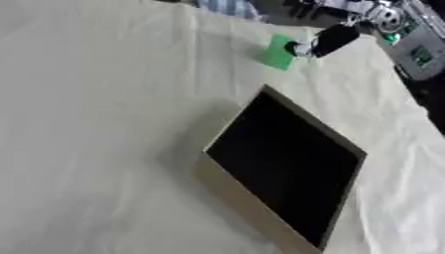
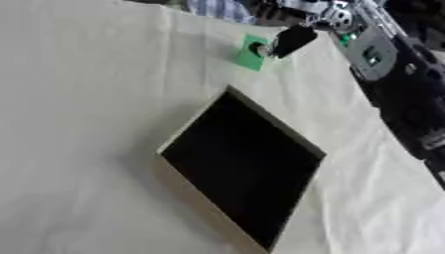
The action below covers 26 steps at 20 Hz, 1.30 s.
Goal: Pick up objects on the table and place them in the box.
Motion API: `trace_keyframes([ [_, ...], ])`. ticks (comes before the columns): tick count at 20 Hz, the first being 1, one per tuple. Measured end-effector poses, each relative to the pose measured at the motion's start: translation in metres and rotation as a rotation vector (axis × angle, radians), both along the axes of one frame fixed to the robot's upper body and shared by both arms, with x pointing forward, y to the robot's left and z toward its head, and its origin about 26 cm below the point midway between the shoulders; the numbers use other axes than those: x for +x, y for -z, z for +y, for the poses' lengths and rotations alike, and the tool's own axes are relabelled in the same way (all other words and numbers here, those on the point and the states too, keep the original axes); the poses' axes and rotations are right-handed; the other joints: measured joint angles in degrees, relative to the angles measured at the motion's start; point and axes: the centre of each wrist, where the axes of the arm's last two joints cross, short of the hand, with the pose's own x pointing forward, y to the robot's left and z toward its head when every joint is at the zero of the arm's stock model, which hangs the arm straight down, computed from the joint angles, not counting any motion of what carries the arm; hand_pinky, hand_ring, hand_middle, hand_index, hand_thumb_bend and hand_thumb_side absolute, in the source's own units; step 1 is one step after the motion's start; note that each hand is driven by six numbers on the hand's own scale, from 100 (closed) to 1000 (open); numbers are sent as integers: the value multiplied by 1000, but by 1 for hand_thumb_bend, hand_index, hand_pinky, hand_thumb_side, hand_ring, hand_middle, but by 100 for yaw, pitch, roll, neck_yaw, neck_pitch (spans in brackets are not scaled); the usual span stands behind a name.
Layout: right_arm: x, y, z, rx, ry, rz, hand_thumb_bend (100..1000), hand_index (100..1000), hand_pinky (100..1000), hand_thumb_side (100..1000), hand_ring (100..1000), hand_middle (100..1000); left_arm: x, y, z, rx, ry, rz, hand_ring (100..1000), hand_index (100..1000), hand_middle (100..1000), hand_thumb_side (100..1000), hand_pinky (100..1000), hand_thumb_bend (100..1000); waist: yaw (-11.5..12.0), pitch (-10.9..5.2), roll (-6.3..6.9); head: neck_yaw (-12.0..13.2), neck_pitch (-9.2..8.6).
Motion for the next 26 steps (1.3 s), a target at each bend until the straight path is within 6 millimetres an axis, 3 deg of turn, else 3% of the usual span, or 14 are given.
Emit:
trace_keyframes([
  [7, 4, 3, 0, -21, 23, 8, 323, 1000, 883, 380, 890, 847, 0, 0, 0, 4, 2, 1, 672, 802, 644, 703, 601, 100, 87, 131, -125, 4, -2],
  [16, 4, 1, -6, -48, 69, -24, 359, 1000, 953, 401, 992, 878, 0, -2, -1, 7, 3, -2, 661, 800, 637, 713, 599, 100, 136, 244, -189, 16, -79],
  [26, 1, -5, -15, -58, 107, -57, 345, 1000, 951, 433, 994, 881, 0, -2, -1, 8, 2, -3, 652, 798, 627, 723, 595, 100, 195, 332, -247, 15, -195],
])
